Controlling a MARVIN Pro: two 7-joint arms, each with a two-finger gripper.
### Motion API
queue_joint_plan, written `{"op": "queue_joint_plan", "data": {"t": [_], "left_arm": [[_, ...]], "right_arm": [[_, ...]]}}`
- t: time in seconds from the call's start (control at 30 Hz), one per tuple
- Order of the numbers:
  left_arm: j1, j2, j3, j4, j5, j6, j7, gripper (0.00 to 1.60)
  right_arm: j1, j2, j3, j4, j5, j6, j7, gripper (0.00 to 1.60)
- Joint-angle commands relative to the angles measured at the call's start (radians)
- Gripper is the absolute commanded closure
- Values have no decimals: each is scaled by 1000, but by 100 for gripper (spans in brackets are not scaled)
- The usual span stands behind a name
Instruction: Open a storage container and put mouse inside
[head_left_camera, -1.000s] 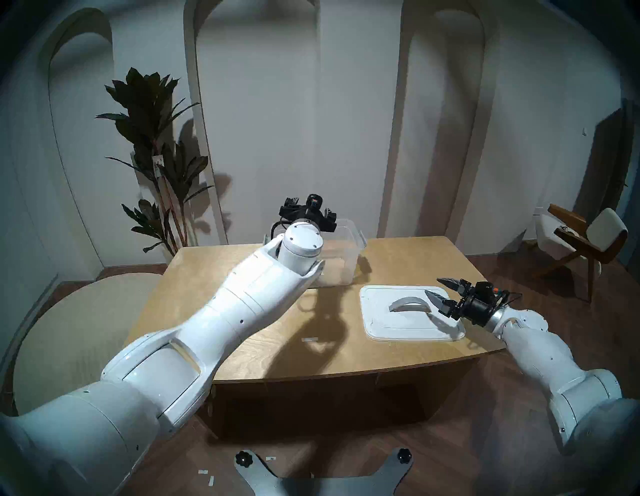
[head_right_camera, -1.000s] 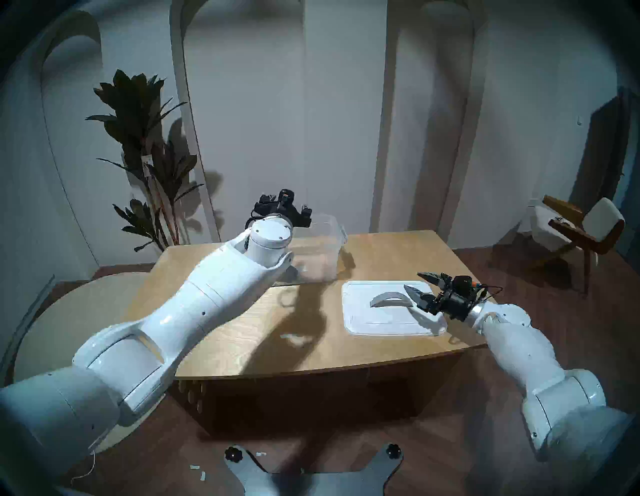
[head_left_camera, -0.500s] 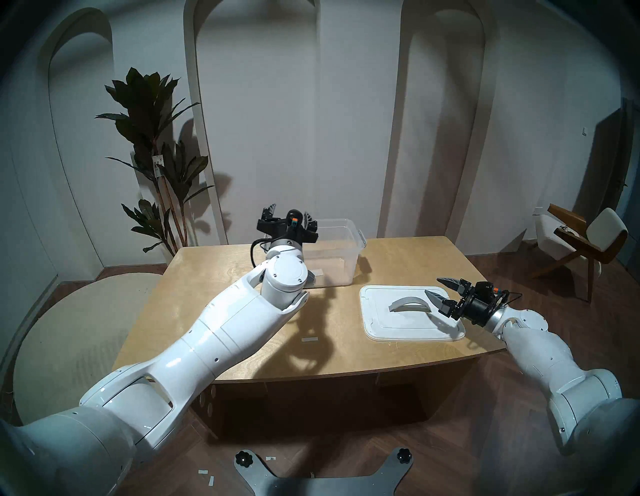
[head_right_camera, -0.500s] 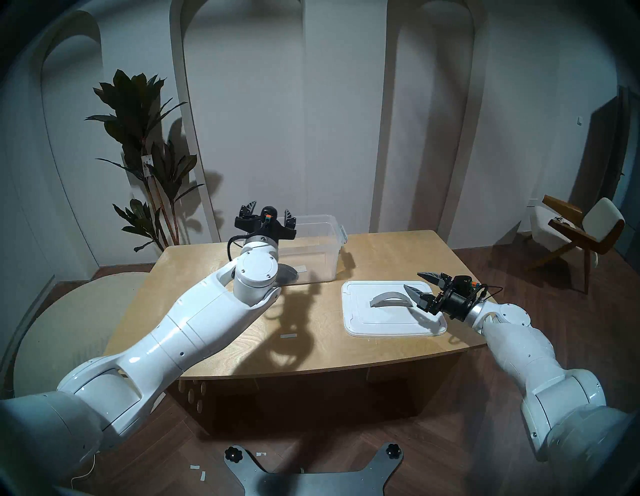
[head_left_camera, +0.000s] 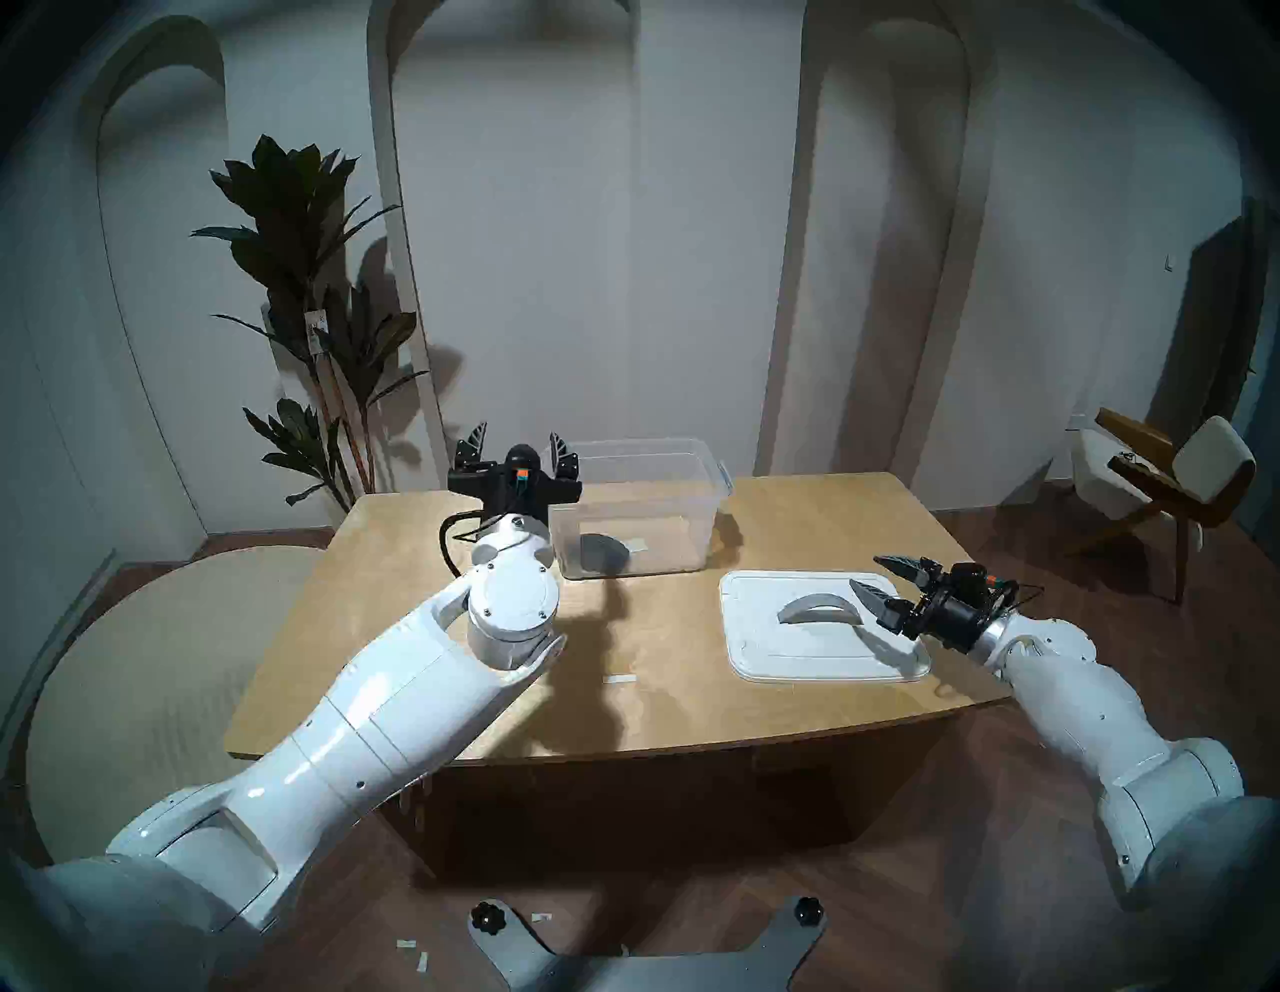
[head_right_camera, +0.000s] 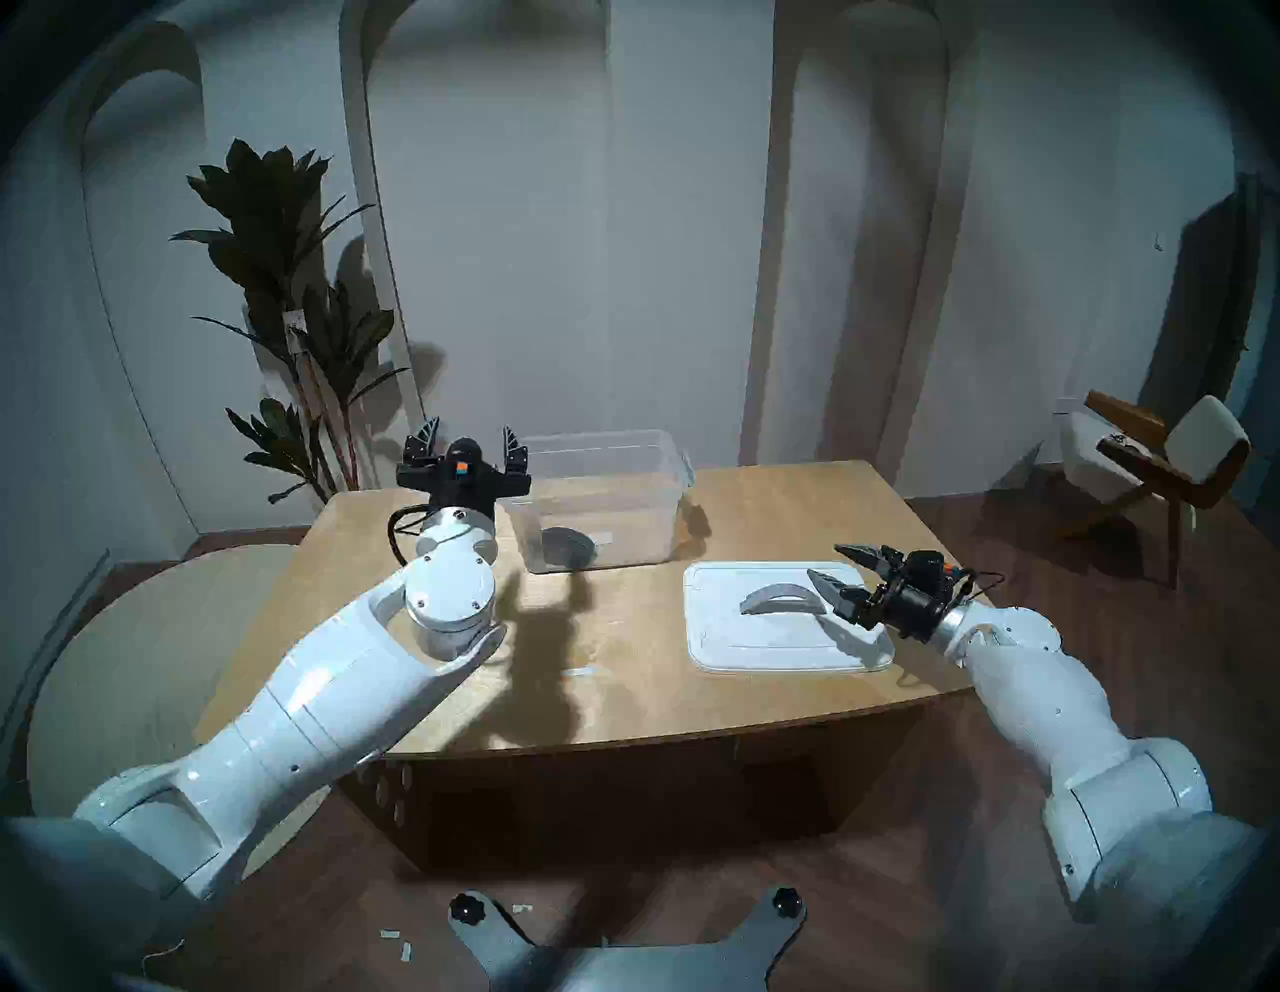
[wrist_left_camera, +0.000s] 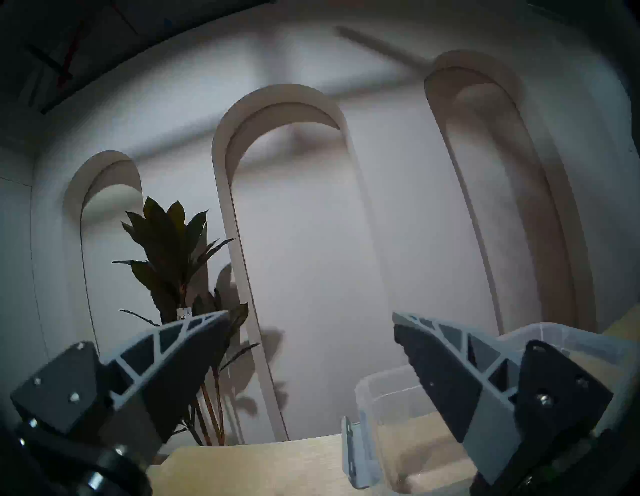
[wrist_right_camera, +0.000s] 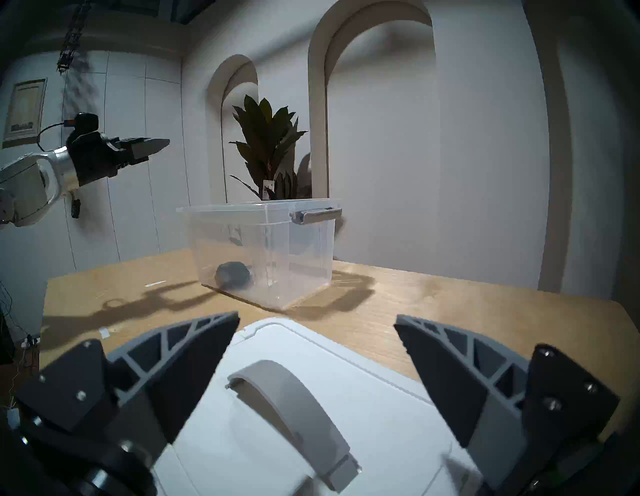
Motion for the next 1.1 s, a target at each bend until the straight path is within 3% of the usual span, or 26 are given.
{"op": "queue_joint_plan", "data": {"t": [0.0,0.13,0.17,0.37,0.43,0.67,1.07], "left_arm": [[59,81,-18,-128,-40,-3,-37,0],[70,95,-38,-153,-88,18,-51,0],[81,106,-63,-180,-147,38,-67,0],[61,101,-91,-145,-214,65,-89,0],[46,94,-86,-118,-212,79,-90,0],[27,62,-64,-43,-196,22,-114,0],[41,61,-56,-44,-144,-10,-86,0]], "right_arm": [[16,2,4,-10,3,-3,3,0],[16,2,4,-10,3,-4,3,0],[17,2,4,-10,3,-4,3,0],[17,2,4,-10,3,-4,3,0],[17,2,4,-10,3,-4,4,0],[17,2,4,-9,3,-4,4,0],[17,2,4,-9,3,-4,4,0]]}}
